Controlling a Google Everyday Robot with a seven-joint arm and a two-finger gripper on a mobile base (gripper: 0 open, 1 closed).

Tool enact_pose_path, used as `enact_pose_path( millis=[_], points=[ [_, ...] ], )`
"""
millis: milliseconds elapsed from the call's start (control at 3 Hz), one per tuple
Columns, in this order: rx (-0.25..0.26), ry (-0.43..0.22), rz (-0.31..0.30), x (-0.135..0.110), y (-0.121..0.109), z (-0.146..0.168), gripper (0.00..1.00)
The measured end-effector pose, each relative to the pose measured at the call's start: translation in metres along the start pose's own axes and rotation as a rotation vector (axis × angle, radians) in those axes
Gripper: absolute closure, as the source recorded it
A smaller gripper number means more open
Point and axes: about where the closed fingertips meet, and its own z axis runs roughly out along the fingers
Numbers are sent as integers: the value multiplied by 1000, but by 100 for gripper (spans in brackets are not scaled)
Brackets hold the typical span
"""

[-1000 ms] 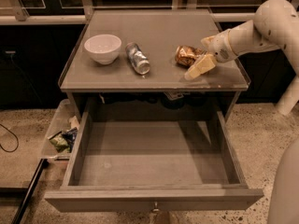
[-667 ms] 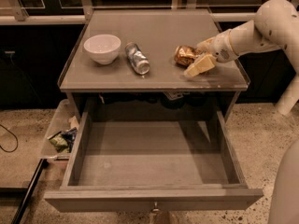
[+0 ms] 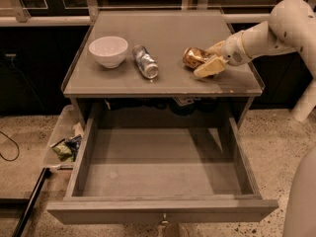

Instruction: Place orange can into top drawer

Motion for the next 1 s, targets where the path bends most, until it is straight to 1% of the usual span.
enact_pose_path(
  millis=[333,667,1000],
  points=[
    [0,0,0,0,0,0,88],
    [-11,14,-8,1,6,1,100],
    [-12,13,-11,0,8,-2,100]
  ],
)
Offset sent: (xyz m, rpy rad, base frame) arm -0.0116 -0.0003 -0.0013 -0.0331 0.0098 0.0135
